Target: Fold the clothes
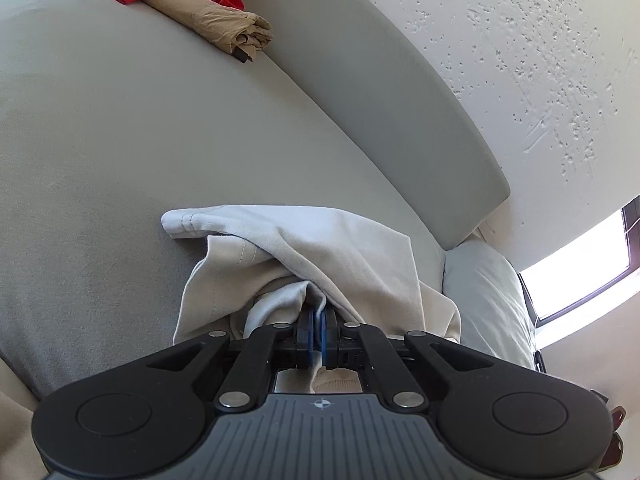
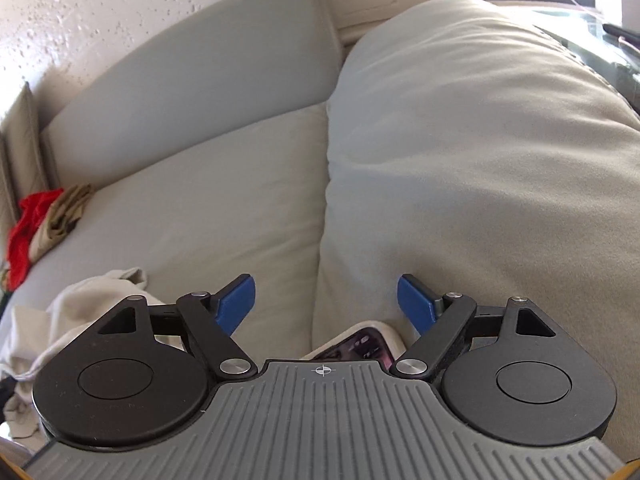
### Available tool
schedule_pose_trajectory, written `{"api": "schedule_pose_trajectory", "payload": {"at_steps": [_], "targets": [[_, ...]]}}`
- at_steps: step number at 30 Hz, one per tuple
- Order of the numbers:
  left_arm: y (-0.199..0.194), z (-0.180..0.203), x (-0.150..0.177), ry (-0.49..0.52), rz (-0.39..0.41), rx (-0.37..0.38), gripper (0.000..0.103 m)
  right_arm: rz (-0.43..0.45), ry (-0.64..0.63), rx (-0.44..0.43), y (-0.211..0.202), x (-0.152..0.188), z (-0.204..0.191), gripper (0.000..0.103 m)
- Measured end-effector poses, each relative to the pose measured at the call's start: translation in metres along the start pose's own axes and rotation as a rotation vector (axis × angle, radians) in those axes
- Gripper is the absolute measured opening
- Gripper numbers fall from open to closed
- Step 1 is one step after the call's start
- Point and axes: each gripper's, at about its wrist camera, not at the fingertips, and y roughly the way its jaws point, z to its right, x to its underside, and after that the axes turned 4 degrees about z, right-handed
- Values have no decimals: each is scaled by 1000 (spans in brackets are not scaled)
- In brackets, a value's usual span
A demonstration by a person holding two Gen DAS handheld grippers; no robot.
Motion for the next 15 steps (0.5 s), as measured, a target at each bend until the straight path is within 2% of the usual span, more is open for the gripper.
{"api": "schedule_pose_trajectory", "payload": {"at_steps": [7,9,12,13,15], "targets": [[0,1,1,9,1,-8,0,47,-109,56,29,-3,-14,86],[1,2,0,11,3,-10,0,150,-71,64,24,-9,-12,83],[1,2,0,13,5,-11,0,396,19,104,-6,-18,-9,85],[1,3,0,16,5,-10,0,415,54,92,-16,-19,-7,87],[0,3,0,19,6,-8,0,388,105,70,-31,-18,-5,87]]}}
